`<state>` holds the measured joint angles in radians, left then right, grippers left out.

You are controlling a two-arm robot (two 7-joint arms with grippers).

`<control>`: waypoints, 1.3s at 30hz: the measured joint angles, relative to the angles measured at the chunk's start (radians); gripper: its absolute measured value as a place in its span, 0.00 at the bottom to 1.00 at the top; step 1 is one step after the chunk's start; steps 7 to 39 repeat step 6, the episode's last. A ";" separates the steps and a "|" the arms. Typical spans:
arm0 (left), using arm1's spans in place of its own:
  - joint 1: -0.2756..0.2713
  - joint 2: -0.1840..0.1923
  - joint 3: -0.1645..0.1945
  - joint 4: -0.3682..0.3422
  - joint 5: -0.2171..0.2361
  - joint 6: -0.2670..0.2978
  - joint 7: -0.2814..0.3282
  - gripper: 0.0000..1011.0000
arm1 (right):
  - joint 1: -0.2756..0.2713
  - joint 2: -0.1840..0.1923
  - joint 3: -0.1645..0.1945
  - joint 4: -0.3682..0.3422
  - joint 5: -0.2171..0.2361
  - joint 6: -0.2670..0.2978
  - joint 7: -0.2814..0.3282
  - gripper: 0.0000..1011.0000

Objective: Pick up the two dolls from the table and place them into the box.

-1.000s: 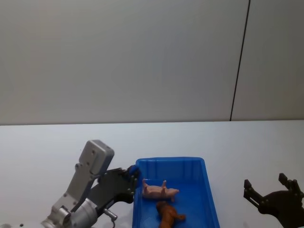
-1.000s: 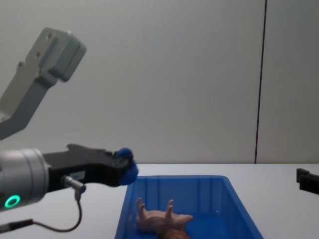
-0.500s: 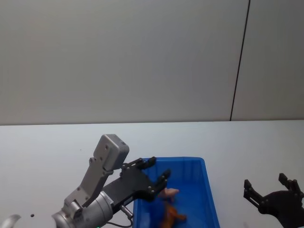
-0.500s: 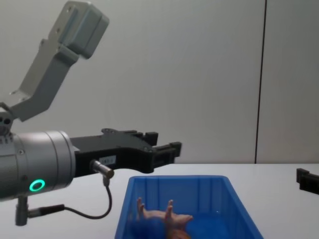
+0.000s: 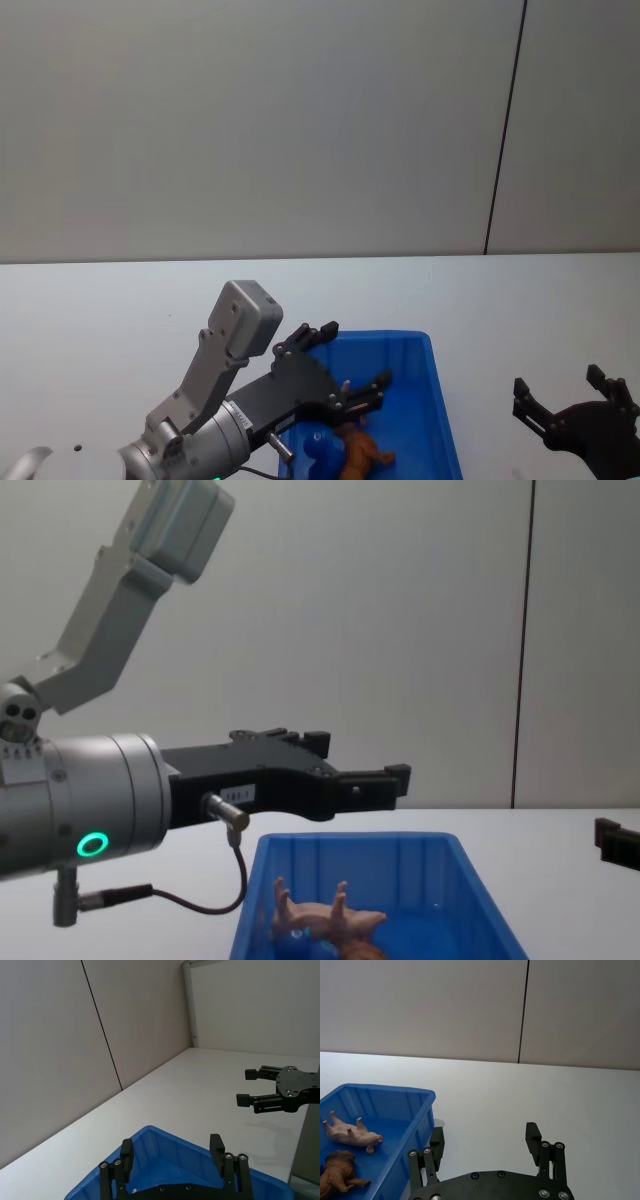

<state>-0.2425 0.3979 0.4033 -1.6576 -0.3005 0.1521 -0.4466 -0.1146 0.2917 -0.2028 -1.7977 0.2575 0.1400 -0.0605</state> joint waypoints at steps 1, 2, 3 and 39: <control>0.000 0.000 0.000 0.000 0.000 0.000 -0.002 0.95 | 0.000 0.000 0.000 0.000 0.000 0.000 0.000 0.99; -0.001 -0.001 0.000 0.000 -0.001 -0.001 -0.003 0.97 | 0.000 0.000 0.000 0.000 0.000 0.000 0.000 0.99; -0.001 -0.001 0.001 0.000 -0.001 -0.001 -0.004 0.99 | 0.000 0.000 0.000 0.000 0.000 0.000 0.000 0.99; -0.002 -0.003 0.001 0.001 -0.003 -0.002 -0.009 0.99 | 0.000 0.000 0.000 0.000 0.000 0.000 0.000 0.99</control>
